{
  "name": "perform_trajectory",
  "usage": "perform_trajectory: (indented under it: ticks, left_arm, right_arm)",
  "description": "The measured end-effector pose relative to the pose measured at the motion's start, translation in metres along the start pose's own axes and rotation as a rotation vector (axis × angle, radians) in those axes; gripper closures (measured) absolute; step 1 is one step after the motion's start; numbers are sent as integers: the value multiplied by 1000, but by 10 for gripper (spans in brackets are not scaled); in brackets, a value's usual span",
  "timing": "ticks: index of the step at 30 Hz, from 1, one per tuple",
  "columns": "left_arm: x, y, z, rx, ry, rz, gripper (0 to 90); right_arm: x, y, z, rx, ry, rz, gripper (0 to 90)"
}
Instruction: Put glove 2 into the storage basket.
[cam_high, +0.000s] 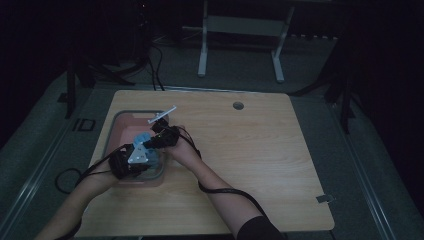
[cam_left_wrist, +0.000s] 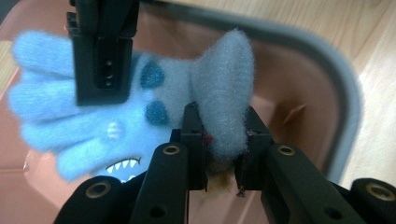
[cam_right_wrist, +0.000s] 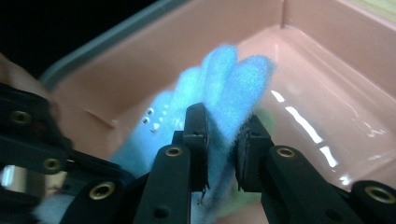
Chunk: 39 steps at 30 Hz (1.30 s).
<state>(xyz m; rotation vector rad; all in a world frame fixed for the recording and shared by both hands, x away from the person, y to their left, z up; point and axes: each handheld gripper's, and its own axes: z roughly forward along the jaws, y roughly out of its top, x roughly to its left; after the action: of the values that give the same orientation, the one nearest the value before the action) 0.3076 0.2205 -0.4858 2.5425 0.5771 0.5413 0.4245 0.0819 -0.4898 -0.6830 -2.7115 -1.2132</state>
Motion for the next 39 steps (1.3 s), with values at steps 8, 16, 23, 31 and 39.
perform_trajectory:
  ticks: [8,16,23,31,39]
  left_arm:
    - [5,1,9,53,-14,6,750]
    - [3,-1,4,44,-2,-45,497]
    - [2,-2,-16,-18,35,-109,351]
    - [3,11,-32,-114,29,-217,138]
    - [-9,28,-27,-186,34,-240,71]
  right_arm:
    - [0,5,12,55,-27,-2,738]
    - [0,6,11,45,-29,-7,487]
    - [0,11,-2,-5,1,3,259]
    - [0,13,-31,-65,26,-7,185]
    - [-3,-4,-64,-111,4,-15,188]
